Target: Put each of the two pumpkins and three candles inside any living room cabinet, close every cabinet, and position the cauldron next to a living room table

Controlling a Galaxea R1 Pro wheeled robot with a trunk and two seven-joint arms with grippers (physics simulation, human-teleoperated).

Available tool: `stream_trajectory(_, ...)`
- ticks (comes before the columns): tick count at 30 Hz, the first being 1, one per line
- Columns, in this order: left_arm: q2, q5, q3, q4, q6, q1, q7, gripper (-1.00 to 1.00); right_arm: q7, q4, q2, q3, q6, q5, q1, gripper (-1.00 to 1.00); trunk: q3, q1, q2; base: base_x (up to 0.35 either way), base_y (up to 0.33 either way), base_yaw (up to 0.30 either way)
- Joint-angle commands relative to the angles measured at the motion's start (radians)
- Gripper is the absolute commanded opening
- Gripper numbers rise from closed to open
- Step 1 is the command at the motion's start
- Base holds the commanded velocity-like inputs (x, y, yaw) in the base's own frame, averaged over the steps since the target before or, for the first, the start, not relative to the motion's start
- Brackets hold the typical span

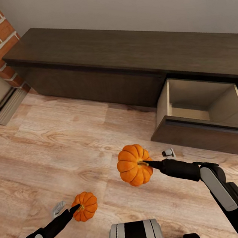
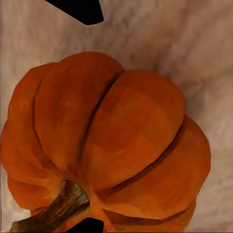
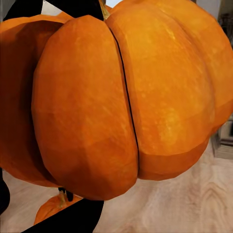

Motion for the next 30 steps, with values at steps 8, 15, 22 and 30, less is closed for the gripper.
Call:
stream_trajectory(8,0.001,0.007,-0.008,0.001,0.005,0.000,-0.050,1.00,0.005,0.006,-0.001,0.001,0.005,-0.003,0.000,-1.00,-0.004,0.000,0.000,0.000,0.000,0.000)
stream_trajectory(15,0.001,0.006,-0.028,0.001,0.005,-0.001,-0.050,1.00,0.005,0.008,-0.001,0.001,0.005,-0.002,0.000,-1.00,-0.024,0.003,-0.002,0.000,0.000,0.000)
stream_trajectory(22,0.001,0.006,-0.028,0.001,0.005,-0.001,-0.050,1.00,0.005,0.010,-0.001,0.001,0.005,0.000,0.000,-1.00,-0.024,0.003,-0.002,0.000,0.000,0.000)
stream_trajectory(30,0.001,0.006,-0.029,0.001,0.004,0.000,-0.050,1.00,0.004,0.013,-0.001,0.001,0.003,0.005,0.000,-1.00,-0.039,0.004,-0.003,0.000,0.000,0.000)
